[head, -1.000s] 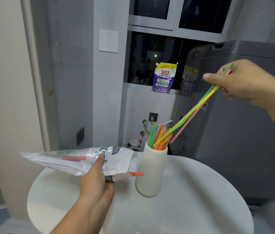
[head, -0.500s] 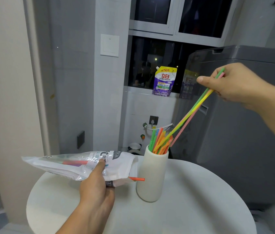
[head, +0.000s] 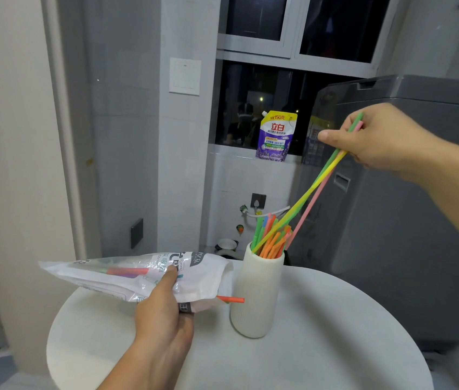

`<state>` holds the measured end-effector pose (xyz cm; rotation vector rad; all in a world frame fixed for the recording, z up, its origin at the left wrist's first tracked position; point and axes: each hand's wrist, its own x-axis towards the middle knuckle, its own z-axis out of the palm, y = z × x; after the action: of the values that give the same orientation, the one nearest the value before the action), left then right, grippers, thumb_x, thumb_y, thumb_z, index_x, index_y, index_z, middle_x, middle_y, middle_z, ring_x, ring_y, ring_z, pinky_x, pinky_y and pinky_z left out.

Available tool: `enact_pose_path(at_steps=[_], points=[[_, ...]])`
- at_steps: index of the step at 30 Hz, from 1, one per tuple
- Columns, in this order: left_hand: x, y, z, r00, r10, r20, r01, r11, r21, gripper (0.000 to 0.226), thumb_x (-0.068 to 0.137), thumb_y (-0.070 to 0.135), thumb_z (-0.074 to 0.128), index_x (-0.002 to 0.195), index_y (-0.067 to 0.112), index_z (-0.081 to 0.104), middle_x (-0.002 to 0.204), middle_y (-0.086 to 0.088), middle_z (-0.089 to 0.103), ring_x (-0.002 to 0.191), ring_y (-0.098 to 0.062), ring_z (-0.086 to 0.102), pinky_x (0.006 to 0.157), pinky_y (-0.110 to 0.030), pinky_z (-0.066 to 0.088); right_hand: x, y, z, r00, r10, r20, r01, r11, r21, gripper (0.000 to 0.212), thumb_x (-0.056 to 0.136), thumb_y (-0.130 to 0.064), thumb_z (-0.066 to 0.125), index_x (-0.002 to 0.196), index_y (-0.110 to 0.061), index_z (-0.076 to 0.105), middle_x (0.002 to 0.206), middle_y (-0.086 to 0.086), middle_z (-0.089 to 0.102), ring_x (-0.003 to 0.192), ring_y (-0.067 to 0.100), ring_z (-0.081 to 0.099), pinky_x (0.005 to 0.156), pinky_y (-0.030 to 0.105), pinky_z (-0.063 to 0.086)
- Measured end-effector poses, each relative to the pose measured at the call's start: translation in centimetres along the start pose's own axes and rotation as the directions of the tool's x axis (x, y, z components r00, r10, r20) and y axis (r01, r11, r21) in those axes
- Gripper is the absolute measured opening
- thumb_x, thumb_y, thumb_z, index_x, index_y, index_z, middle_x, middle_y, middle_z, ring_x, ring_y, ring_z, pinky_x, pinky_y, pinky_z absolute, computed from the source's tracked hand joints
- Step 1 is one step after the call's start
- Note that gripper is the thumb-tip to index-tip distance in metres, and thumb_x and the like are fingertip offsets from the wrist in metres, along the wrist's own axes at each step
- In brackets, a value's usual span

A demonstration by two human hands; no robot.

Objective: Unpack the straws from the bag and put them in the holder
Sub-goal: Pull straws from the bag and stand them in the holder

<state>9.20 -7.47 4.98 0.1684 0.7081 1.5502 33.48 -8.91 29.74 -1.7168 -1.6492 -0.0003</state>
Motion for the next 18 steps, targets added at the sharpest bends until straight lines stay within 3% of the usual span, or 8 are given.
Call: enact_pose_path(at_steps=[4, 8, 10, 12, 15, 18], points=[[0.0, -0.1, 0.0, 1.0, -0.003, -0.005, 0.003, 1.0, 0.005, 0.033, 0.101, 0.011, 0.064, 0.133, 0.006, 0.064, 0.124, -0.013, 0.075, 0.097, -0.023, 0.074, 0.057, -0.035, 0.065, 0.0, -0.2, 0.0, 1.0, -0.02, -0.001, 0.02, 1.0, -0.021, 0.045, 0.09, -0.046, 0.068, 0.075, -0.005, 0.055, 0.051, 0.005, 0.046, 0.048, 0.016, 0.04, 0.051, 0.028, 0.038], [0.3, -0.2, -0.2, 1.0, -0.012, -0.011, 0.012, 1.0, 0.009, 0.034, 0.1, 0.012, 0.066, 0.133, 0.004, 0.065, 0.123, -0.013, 0.075, 0.101, -0.025, 0.075, 0.063, -0.038, 0.065, 0.0, -0.8, 0.0, 1.0, -0.001, 0.011, 0.001, 1.0, -0.013, 0.039, 0.092, -0.043, 0.066, 0.074, -0.012, 0.05, 0.029, -0.015, 0.045, 0.03, -0.001, 0.047, 0.034, 0.015, 0.035], [0.4, -0.2, -0.2, 1.0, -0.005, -0.011, 0.005, 1.0, 0.004, 0.035, 0.1, 0.012, 0.066, 0.134, 0.006, 0.065, 0.123, -0.012, 0.075, 0.102, -0.025, 0.075, 0.064, -0.039, 0.065, -0.1, -1.1, 0.0, 1.0, 0.007, 0.011, -0.007, 1.0, 0.019, 0.037, 0.093, -0.039, 0.065, 0.075, -0.012, 0.048, 0.028, -0.015, 0.044, 0.027, -0.003, 0.047, 0.029, 0.011, 0.032], [0.4, -0.2, -0.3, 1.0, 0.002, -0.01, -0.002, 1.0, -0.004, 0.034, 0.1, 0.01, 0.066, 0.134, 0.007, 0.064, 0.123, -0.011, 0.075, 0.098, -0.023, 0.075, 0.064, -0.039, 0.065, -0.2, -1.1, 0.0, 1.0, 0.008, 0.001, -0.008, 1.0, -0.005, 0.038, 0.092, -0.042, 0.066, 0.076, -0.012, 0.049, 0.037, -0.007, 0.05, 0.034, 0.007, 0.05, 0.034, 0.016, 0.036], [0.5, -0.4, -0.2, 1.0, 0.008, -0.013, -0.008, 1.0, -0.01, 0.035, 0.099, 0.009, 0.066, 0.134, 0.007, 0.065, 0.123, -0.01, 0.076, 0.099, -0.022, 0.075, 0.07, -0.04, 0.064, -0.1, -1.1, 0.0, 1.0, 0.013, -0.023, -0.015, 0.997, -0.077, 0.04, 0.09, -0.046, 0.067, 0.078, -0.012, 0.052, 0.057, 0.001, 0.047, 0.05, 0.012, 0.042, 0.047, 0.026, 0.034], [0.5, -0.4, -0.2, 1.0, 0.006, -0.014, -0.006, 1.0, -0.014, 0.035, 0.099, 0.01, 0.066, 0.134, 0.007, 0.064, 0.124, -0.011, 0.075, 0.104, -0.023, 0.074, 0.067, -0.039, 0.065, -0.1, -1.0, 0.0, 1.0, 0.019, -0.023, -0.021, 0.996, -0.081, 0.04, 0.09, -0.046, 0.067, 0.078, -0.01, 0.053, 0.058, 0.002, 0.047, 0.051, 0.014, 0.041, 0.048, 0.027, 0.034]])
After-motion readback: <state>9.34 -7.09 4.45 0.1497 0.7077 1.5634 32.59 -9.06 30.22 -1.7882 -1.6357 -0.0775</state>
